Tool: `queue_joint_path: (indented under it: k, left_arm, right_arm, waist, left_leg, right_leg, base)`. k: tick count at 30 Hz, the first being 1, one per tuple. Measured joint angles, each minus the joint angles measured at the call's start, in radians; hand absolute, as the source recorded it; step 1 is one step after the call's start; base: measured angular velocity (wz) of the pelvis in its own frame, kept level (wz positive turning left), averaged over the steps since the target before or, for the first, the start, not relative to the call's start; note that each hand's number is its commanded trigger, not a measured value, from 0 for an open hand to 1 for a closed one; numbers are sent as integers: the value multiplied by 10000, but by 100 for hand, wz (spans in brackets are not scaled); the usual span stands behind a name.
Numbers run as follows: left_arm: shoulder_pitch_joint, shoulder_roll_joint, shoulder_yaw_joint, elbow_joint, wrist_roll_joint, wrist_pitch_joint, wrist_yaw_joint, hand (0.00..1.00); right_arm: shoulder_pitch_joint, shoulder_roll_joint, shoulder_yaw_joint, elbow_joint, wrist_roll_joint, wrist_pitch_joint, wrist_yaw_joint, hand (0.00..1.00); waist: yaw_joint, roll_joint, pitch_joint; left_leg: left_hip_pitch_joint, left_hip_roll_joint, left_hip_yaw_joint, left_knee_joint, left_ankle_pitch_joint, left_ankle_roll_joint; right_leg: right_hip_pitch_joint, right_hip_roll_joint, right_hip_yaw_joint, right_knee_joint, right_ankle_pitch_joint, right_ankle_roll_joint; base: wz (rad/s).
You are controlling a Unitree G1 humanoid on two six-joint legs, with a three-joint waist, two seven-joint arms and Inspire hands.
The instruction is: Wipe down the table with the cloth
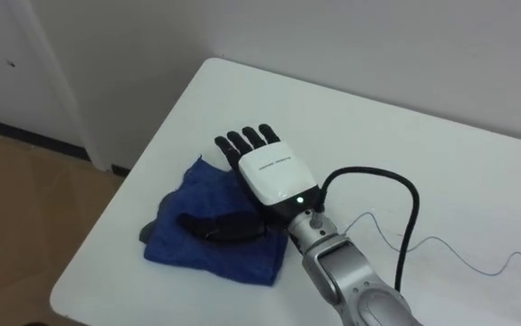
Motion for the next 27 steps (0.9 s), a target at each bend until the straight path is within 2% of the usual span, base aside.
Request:
queue_joint_path:
  k: [4, 8, 15, 21, 26, 27]
  left_arm:
    - [-3, -3, 0, 1, 31, 0, 0, 0]
    - [-2, -11, 0, -34, 93, 6, 0, 0]
    - [50, -25, 5, -486, 144, 94, 0, 0]
    - [64, -40, 9, -502, 301, 106, -3, 0]
    - [74, -42, 1, -340, 304, 130, 0, 0]
    - [74, -42, -1, -300, 304, 130, 2, 0]
  right_arm:
    - [75, 4, 48, 7, -6, 7, 3, 0]
    - [539, 6, 56, 106, -122, 43, 45, 0]
    - [1405, 3, 165, 302, -223, 402, 219, 0]
    - [1479, 1, 146, 359, -288, 400, 288, 0]
    - [1560, 12, 132, 519, -292, 302, 137, 0]
    - [1578, 12, 132, 528, -292, 301, 122, 52]
  waist:
    - [-6, 5, 3]
    - [3, 9, 7]
    - [116, 32, 22]
    - [82, 52, 34]
    - [-74, 19, 13]
    - [-89, 15, 10]
  left_leg:
    - [-2, 3, 11, -24, 0, 0]
    - [-7, 2, 6, -34, -1, 1]
    - [-20, -11, 2, -12, -4, 4]
    - [-26, -18, 3, 4, -3, 4]
    - [-21, -55, 10, 22, -1, 6]
    - [-19, -62, 10, 24, -1, 6]
  right_leg:
    - [1, 0, -18, 0, 0, 0]
    - [46, -16, -62, -10, -4, 3]
    - [80, -46, -68, -21, -62, 26]
    - [85, -63, -167, -22, -75, 35]
    - [136, -120, -241, -22, -138, 71]
    - [145, -131, -244, -15, -150, 77]
  base:
    - [0]
    - [4]
    - [3]
    - [2]
    - [5]
    - [9]
